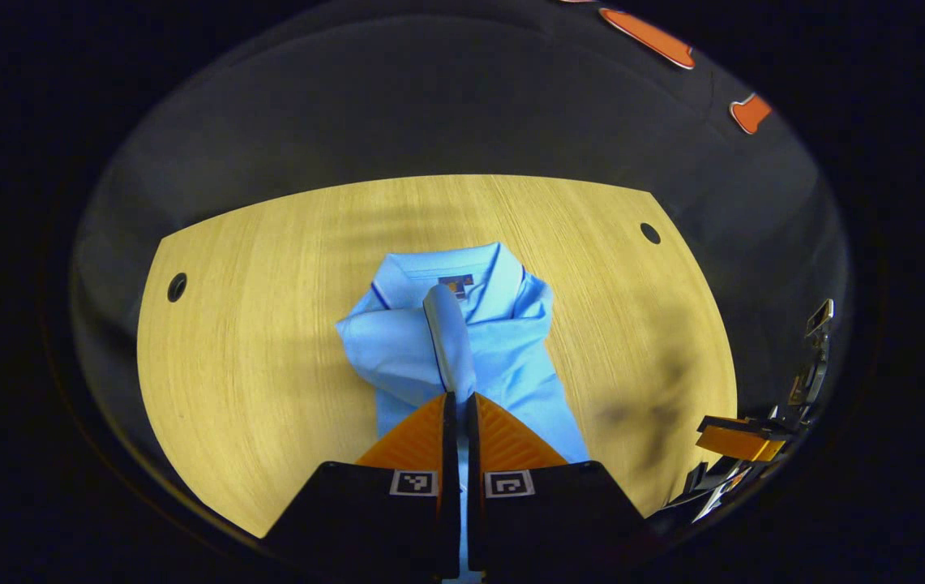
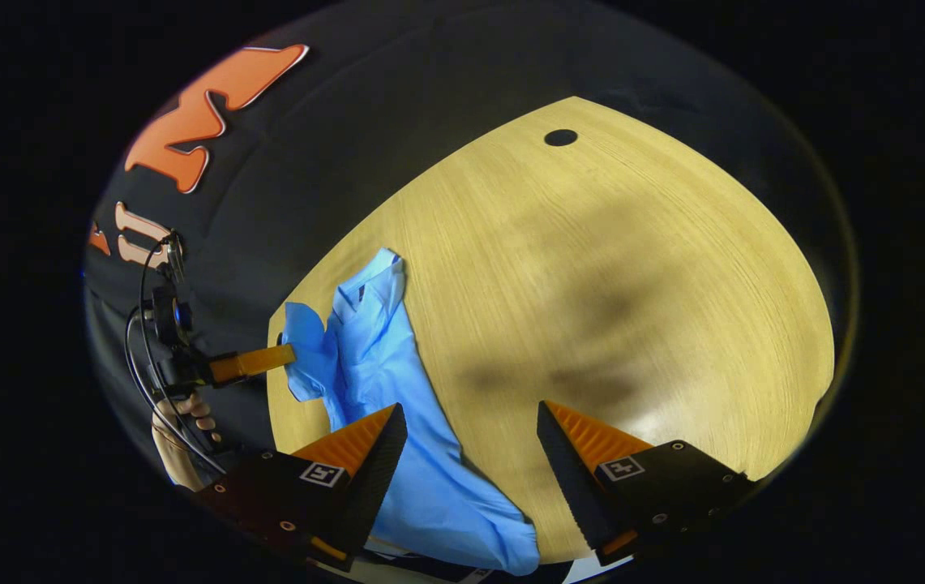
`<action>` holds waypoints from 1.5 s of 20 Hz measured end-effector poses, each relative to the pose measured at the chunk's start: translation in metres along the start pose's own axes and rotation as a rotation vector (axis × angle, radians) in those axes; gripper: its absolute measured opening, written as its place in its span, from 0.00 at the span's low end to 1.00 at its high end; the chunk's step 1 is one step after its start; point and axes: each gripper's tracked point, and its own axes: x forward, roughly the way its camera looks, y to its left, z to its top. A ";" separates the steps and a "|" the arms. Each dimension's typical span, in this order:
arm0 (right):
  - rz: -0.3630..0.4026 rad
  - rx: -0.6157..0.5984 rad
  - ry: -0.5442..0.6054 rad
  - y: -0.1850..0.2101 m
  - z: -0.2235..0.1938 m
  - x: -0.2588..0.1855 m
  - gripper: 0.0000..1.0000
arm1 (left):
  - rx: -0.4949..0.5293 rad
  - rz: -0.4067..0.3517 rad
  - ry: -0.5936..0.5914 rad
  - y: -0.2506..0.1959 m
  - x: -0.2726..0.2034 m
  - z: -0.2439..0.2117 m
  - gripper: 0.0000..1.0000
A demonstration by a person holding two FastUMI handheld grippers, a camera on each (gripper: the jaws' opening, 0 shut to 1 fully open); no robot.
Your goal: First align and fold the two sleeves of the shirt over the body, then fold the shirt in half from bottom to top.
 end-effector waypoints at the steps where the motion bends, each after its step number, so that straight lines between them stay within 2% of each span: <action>1: -0.004 0.005 0.000 -0.005 0.000 -0.001 0.98 | 0.007 -0.002 0.006 -0.008 0.003 0.000 0.08; 8: -0.029 0.024 0.017 -0.029 -0.008 -0.005 1.00 | 0.032 -0.009 0.046 -0.042 0.028 -0.012 0.08; 13: -0.040 0.001 0.032 -0.029 -0.016 -0.004 0.98 | -0.022 -0.064 0.045 -0.054 0.035 -0.020 0.22; 18: -0.041 -0.064 0.061 -0.008 -0.033 0.004 0.98 | -0.038 -0.060 0.032 -0.034 0.015 -0.042 1.00; 20: -0.042 -0.096 0.068 0.003 -0.044 0.004 0.98 | -0.021 -0.042 0.035 -0.019 0.002 -0.059 1.00; 23: -0.092 -0.166 0.062 0.006 -0.062 0.004 0.98 | 0.005 0.000 0.005 0.008 -0.024 -0.090 1.00; 30: -0.188 -0.253 0.116 0.005 -0.142 -0.007 0.98 | 0.006 -0.003 0.071 0.044 -0.075 -0.219 1.00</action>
